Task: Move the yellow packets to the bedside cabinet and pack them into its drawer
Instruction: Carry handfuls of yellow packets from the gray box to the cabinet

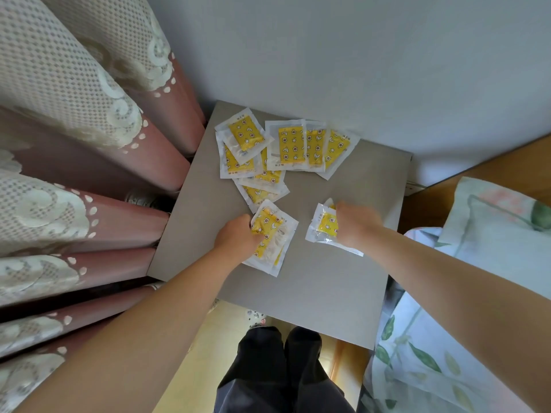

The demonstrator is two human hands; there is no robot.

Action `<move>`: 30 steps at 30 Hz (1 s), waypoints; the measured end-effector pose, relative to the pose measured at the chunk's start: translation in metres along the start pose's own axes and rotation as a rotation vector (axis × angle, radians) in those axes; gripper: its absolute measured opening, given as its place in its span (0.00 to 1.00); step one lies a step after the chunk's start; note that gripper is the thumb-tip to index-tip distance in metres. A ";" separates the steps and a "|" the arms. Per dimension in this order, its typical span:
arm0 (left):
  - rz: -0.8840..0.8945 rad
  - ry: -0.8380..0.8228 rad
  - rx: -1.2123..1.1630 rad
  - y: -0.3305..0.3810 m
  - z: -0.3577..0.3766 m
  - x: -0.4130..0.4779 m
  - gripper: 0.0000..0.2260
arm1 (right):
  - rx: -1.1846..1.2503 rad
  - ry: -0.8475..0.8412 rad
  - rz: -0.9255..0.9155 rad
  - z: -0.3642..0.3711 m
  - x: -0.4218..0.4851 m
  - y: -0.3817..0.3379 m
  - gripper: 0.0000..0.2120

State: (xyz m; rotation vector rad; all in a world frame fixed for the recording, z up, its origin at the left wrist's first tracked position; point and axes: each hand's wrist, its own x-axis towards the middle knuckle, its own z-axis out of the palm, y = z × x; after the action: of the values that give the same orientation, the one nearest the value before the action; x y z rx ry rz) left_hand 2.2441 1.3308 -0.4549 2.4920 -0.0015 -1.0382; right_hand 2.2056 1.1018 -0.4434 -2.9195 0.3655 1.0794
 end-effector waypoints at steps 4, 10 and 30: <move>0.020 -0.026 -0.036 0.001 -0.001 0.001 0.08 | -0.040 0.054 -0.078 0.004 -0.003 0.002 0.20; 0.020 -0.023 -0.155 0.000 -0.002 0.000 0.20 | -0.114 0.091 -0.230 -0.001 -0.011 0.002 0.17; -0.087 -0.249 -0.702 0.022 -0.016 0.015 0.08 | 1.953 -0.090 0.498 -0.044 0.043 0.042 0.09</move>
State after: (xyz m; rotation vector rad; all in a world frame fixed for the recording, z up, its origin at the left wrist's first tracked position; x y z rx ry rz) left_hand 2.2692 1.3147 -0.4461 1.7377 0.3379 -1.1336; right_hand 2.2565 1.0482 -0.4348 -1.0170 1.2012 0.2761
